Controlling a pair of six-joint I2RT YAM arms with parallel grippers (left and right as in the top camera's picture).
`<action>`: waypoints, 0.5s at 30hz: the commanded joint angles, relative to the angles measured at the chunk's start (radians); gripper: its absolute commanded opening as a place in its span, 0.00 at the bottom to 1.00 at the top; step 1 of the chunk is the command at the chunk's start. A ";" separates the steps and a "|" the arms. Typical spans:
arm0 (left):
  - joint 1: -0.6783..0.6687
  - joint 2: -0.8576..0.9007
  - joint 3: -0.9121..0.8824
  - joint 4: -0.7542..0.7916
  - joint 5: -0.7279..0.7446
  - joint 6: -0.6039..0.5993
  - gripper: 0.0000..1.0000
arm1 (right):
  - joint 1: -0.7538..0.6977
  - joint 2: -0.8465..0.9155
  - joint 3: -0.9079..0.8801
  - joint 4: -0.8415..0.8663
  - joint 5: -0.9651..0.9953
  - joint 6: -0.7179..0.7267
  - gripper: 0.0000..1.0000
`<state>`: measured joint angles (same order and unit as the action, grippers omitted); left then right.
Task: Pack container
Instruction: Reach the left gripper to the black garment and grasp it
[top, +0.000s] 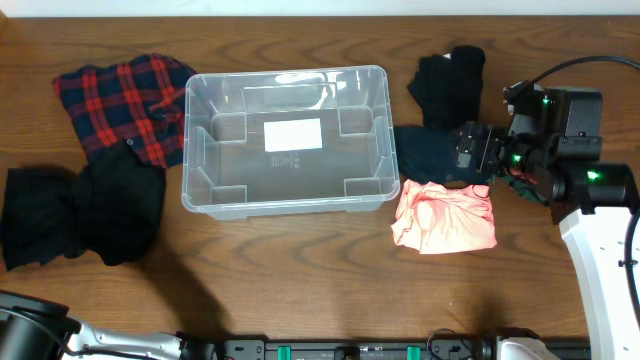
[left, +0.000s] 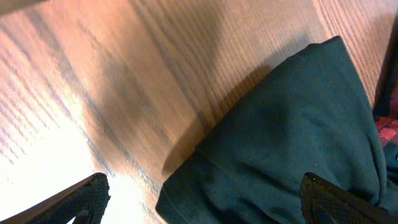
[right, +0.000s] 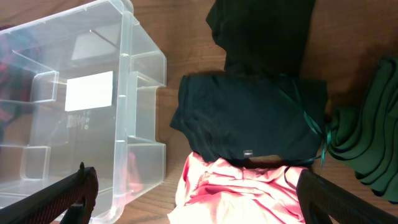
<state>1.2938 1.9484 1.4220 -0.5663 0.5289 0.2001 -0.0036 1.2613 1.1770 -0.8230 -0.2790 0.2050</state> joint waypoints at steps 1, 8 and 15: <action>-0.011 0.013 0.017 0.015 0.034 0.055 0.98 | -0.008 0.000 0.016 -0.001 0.003 0.011 0.99; -0.015 0.102 0.016 0.023 0.134 0.055 0.98 | -0.008 0.000 0.016 -0.001 0.002 0.011 0.99; -0.015 0.162 0.016 0.061 0.172 0.066 0.98 | -0.008 0.000 0.016 -0.001 0.003 0.011 0.99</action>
<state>1.2808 2.0808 1.4223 -0.5179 0.6460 0.2440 -0.0036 1.2613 1.1770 -0.8230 -0.2790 0.2050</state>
